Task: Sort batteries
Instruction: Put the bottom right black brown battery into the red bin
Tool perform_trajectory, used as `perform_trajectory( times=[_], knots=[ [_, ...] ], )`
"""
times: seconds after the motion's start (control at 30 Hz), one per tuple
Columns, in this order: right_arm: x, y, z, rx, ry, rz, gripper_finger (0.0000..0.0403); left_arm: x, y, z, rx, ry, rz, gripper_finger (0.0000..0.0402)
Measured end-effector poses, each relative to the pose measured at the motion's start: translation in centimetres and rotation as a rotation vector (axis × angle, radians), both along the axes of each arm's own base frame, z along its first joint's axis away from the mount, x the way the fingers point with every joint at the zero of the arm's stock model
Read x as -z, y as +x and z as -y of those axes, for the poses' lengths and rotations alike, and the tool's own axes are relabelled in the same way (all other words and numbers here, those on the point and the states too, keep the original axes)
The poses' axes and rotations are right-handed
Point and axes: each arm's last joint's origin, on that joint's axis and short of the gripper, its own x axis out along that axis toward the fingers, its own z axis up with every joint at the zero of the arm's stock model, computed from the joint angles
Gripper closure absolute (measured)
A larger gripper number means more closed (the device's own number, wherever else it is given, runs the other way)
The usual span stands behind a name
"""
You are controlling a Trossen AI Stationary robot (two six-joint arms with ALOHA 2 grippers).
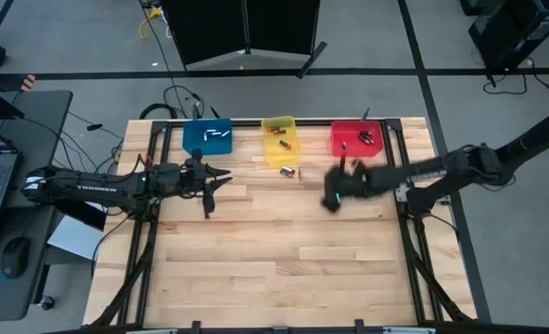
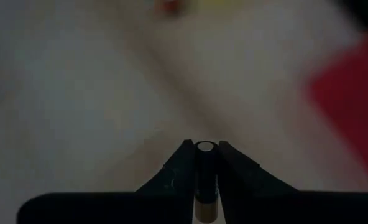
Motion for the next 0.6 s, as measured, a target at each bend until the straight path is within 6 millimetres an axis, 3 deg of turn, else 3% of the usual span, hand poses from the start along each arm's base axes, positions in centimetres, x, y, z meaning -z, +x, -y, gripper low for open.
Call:
perform_trajectory(
  times=[0.13, 0.3, 0.43, 0.6],
  knots=[
    [-0.5, -0.4, 7.3, 0.198, -0.022, -0.001, 0.0349, 0.1, 0.0, 0.0, 0.0, 0.0, -0.014, 0.0308],
    [-0.7, -3.4, 14.6, 0.4, 0.011, 0.034, 0.0349, 0.1, 0.0, 0.0, 0.005, 0.028, -0.016, 0.0308],
    [-0.8, -5.6, 17.7, 0.494, 0.012, 0.046, 0.0349, 0.1, 0.0, 0.0, 0.007, 0.036, -0.021, 0.0308],
    [0.6, -6.6, 20.0, 0.553, 0.022, 0.011, 0.0349, 0.2, 0.0, 0.0, 0.007, 0.039, -0.031, 0.0308]
  ],
)
